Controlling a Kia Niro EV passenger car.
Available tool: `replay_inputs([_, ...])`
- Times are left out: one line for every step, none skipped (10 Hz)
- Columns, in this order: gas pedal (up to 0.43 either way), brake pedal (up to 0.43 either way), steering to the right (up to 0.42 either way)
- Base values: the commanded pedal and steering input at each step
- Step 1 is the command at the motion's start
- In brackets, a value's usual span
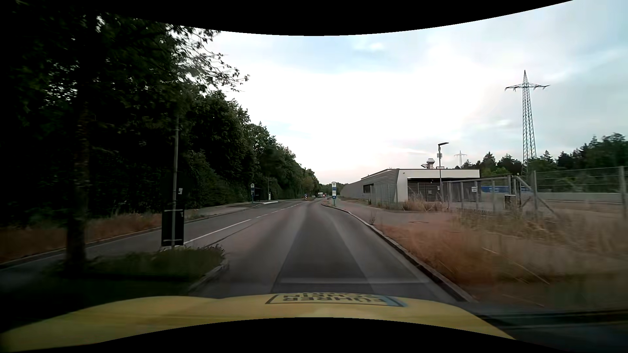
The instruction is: Follow the waypoints while adhering to traffic rules and regulations
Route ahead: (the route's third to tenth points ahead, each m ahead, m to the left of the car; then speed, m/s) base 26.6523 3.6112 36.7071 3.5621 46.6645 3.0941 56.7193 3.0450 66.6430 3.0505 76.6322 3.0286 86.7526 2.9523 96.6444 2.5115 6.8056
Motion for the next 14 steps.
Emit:
replay_inputs([0.118,0.000,-0.010])
replay_inputs([0.118,0.000,-0.013])
replay_inputs([0.118,0.000,-0.015])
replay_inputs([0.118,0.000,-0.016])
replay_inputs([0.118,0.000,-0.018])
replay_inputs([0.118,0.000,-0.020])
replay_inputs([0.118,0.000,-0.024])
replay_inputs([0.110,0.000,-0.024])
replay_inputs([0.098,0.000,-0.024])
replay_inputs([0.098,0.000,-0.025])
replay_inputs([0.098,0.000,-0.025])
replay_inputs([0.087,0.000,-0.025])
replay_inputs([0.087,0.000,-0.025])
replay_inputs([0.087,0.000,-0.026])
